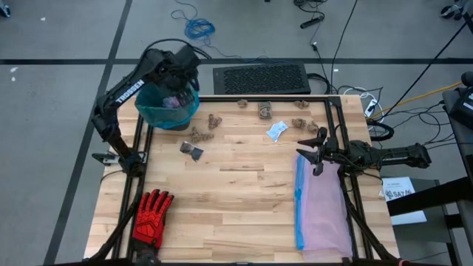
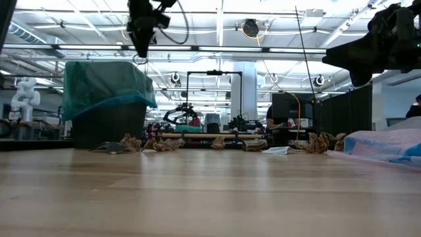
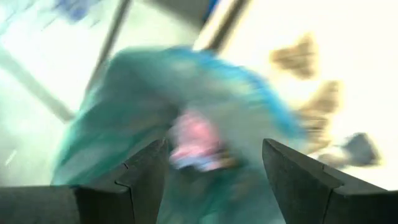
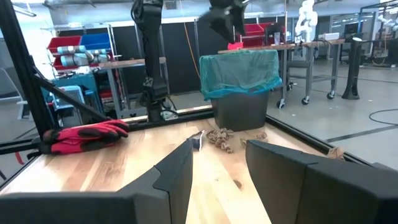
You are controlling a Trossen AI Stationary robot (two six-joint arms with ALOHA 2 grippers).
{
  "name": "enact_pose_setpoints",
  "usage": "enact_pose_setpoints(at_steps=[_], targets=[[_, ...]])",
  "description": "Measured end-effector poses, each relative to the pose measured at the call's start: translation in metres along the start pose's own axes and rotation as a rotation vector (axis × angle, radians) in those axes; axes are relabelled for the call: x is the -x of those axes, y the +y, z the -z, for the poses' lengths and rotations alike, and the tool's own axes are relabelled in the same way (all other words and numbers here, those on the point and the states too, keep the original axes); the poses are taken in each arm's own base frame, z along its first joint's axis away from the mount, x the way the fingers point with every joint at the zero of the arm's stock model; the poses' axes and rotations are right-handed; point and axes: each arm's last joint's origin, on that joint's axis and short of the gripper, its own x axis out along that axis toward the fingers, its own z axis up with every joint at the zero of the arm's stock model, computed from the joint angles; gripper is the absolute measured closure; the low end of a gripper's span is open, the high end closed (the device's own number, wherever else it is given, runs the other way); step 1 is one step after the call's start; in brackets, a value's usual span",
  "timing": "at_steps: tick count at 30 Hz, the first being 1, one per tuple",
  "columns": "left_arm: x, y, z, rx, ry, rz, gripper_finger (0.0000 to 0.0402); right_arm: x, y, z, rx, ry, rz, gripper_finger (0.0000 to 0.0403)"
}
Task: Place trash/remove bag and relplace
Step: Put the brown napkin in the trash bin
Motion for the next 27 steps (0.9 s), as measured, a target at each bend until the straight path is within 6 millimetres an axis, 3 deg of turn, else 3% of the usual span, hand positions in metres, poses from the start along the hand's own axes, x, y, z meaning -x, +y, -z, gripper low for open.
enact_pose_setpoints(at_steps=[3,6,16,20,27], targets=[[0.001,-0.019,-0.005,-0.072,-0.027,0.075,0.0151,0.0,0.0,0.001,0.003,0.01,0.001,0.0259],[-0.01,-0.038,-0.014,-0.131,-0.004,0.094,0.0158,0.0,0.0,0.001,0.004,0.014,0.001,0.0259],[-0.099,-0.087,-0.053,-0.271,0.073,0.155,0.0176,0.0,0.0,0.003,-0.006,0.035,0.004,0.0259],[-0.134,-0.095,-0.063,-0.274,0.087,0.186,0.0176,0.0,0.0,0.004,-0.015,0.038,0.004,0.0259],[-0.196,-0.09,-0.067,-0.205,0.186,0.185,0.0176,0.0,-0.001,0.006,-0.036,0.064,0.007,0.0259]])
